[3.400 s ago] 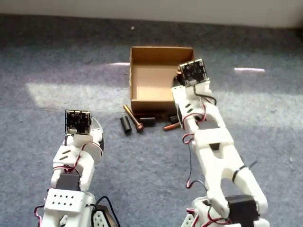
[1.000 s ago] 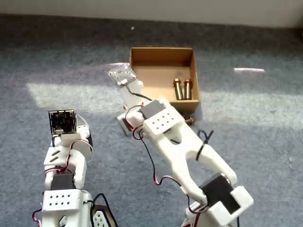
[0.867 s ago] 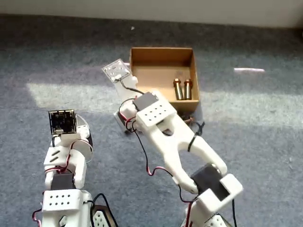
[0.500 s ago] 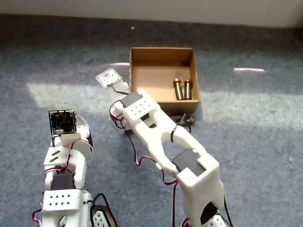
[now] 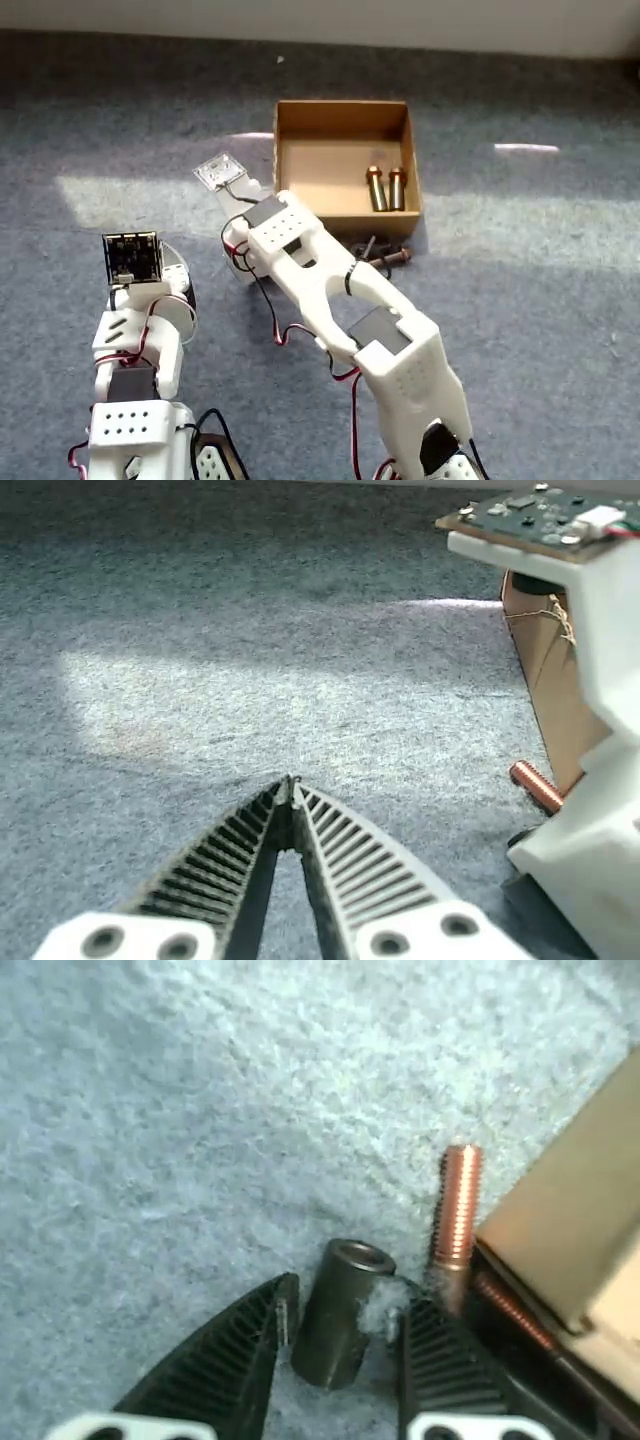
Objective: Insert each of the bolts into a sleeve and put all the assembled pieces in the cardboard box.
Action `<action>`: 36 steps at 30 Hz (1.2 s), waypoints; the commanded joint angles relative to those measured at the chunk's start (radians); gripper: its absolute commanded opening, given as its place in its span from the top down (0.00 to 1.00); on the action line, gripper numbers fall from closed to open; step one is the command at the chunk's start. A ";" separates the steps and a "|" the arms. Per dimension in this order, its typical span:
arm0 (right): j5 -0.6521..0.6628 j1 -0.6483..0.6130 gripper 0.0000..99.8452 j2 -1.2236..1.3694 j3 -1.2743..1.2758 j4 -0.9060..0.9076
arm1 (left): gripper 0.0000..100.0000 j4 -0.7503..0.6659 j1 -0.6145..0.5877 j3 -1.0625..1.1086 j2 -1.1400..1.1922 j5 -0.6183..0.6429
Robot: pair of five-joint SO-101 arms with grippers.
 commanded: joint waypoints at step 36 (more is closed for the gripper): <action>0.000 0.234 0.99 -1.133 0.736 0.093 | 0.99 -0.026 0.001 0.031 -0.008 -0.012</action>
